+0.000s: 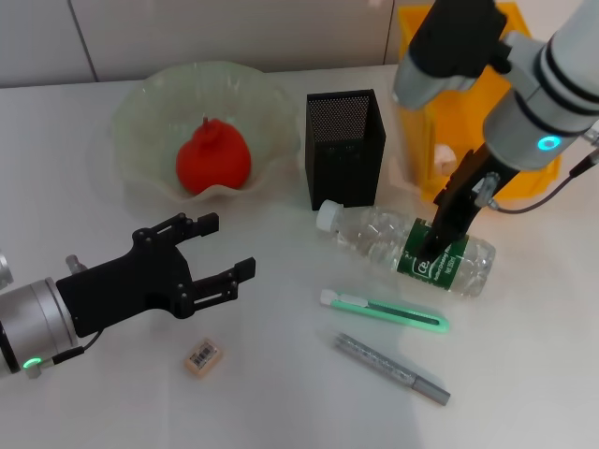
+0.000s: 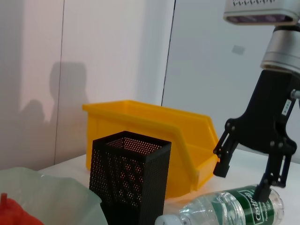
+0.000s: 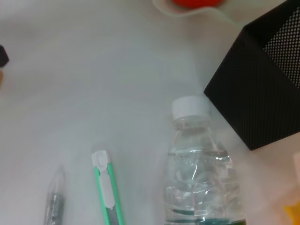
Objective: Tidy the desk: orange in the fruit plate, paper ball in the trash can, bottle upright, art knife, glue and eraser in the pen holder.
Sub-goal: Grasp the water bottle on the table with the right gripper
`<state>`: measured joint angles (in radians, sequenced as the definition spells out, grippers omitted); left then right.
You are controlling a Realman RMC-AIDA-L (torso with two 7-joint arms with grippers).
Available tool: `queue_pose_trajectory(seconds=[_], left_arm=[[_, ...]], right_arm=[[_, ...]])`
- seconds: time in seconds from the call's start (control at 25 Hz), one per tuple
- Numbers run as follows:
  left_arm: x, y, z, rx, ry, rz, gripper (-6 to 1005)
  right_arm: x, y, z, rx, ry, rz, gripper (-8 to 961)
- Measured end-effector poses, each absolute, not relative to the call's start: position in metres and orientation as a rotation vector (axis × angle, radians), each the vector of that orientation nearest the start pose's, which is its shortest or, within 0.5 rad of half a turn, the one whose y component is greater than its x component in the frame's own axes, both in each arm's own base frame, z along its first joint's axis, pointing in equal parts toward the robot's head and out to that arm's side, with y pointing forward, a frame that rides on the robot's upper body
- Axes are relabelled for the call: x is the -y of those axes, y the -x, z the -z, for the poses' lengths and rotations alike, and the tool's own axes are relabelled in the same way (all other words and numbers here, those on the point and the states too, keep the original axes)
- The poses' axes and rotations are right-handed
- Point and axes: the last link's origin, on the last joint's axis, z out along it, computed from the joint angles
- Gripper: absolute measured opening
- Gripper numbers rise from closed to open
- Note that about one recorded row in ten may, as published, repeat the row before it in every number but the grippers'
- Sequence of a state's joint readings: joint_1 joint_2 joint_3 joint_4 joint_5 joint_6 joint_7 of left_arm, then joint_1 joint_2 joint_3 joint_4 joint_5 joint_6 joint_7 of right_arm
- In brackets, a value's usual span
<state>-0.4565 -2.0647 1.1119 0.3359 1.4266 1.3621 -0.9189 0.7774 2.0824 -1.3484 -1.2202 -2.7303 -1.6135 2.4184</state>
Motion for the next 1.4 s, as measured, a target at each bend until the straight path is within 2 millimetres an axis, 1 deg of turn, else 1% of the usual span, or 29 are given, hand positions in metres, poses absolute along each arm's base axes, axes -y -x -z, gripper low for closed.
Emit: queue_pose_trajectory(seconds=[0.12, 0.32, 0.48, 0.84, 1.4], left_arm=[[-0.303, 0.275, 0.057, 0.452, 2.598, 0.827, 814], [-0.303, 0.274, 0.057, 0.45, 2.6, 0.828, 815], [-0.302, 0.275, 0.057, 0.451, 2.601, 0.827, 815], [-0.303, 0.275, 0.058, 0.455, 2.601, 0.817, 815], [-0.303, 0.275, 0.059, 0.457, 2.601, 0.818, 814]], right_arm=[[-0.376, -0.164, 0.008, -0.675, 2.637, 0.764, 826], [-0.375, -0.171, 0.014, -0.713, 2.634, 0.775, 826], [-0.376, -0.179, 0.022, -0.752, 2.627, 0.766, 826], [-0.373, -0.187, 0.039, -0.785, 2.648, 0.741, 827], [-0.374, -0.196, 0.046, -0.806, 2.632, 0.75, 827]])
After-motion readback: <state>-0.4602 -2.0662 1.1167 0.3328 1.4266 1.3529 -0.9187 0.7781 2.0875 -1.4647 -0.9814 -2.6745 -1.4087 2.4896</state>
